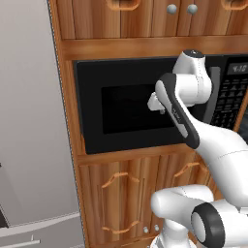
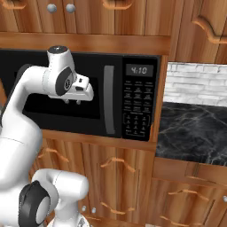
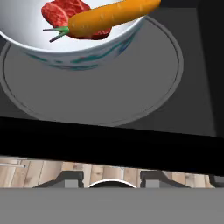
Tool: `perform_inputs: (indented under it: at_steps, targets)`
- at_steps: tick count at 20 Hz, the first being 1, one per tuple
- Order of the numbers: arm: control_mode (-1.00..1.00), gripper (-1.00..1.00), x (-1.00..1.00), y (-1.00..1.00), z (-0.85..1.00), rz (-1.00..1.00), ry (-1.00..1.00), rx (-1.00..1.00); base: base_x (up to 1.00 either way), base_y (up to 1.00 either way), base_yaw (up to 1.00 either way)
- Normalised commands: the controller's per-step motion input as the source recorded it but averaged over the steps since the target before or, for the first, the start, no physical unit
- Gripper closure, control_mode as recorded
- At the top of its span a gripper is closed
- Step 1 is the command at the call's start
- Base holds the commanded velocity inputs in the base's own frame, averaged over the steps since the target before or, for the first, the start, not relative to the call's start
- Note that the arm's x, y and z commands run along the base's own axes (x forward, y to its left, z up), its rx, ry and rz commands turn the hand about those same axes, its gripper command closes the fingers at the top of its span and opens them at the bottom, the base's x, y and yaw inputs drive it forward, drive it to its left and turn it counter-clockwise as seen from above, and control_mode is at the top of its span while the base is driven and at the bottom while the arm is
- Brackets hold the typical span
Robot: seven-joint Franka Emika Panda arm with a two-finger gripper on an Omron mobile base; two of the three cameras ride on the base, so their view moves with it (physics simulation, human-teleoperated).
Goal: The microwave is finished heating the steak and carrot. Take the bowl containing the food and place it on the dining counter.
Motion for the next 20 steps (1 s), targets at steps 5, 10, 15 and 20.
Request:
perform_inputs:
  at_steps: [5, 10, 15, 20]
  targets:
    - [-1.00, -1.00, -0.10, 0.00, 0.00, 0.00, 0.01, -0.01, 0.00, 0.00, 0.00]
    - [1.00, -1.00, -0.27, 0.00, 0.00, 0.00, 0.00, 0.00, -0.21, 0.00, 0.00]
    - [1.00, -1.00, 0.00, 0.00, 0.00, 0.00, 0.00, 0.00, -0.69, -0.18, 0.00]
    - [1.00, -1.00, 0.00, 0.00, 0.00, 0.00, 0.00, 0.00, -0.60, -0.49, 0.00]
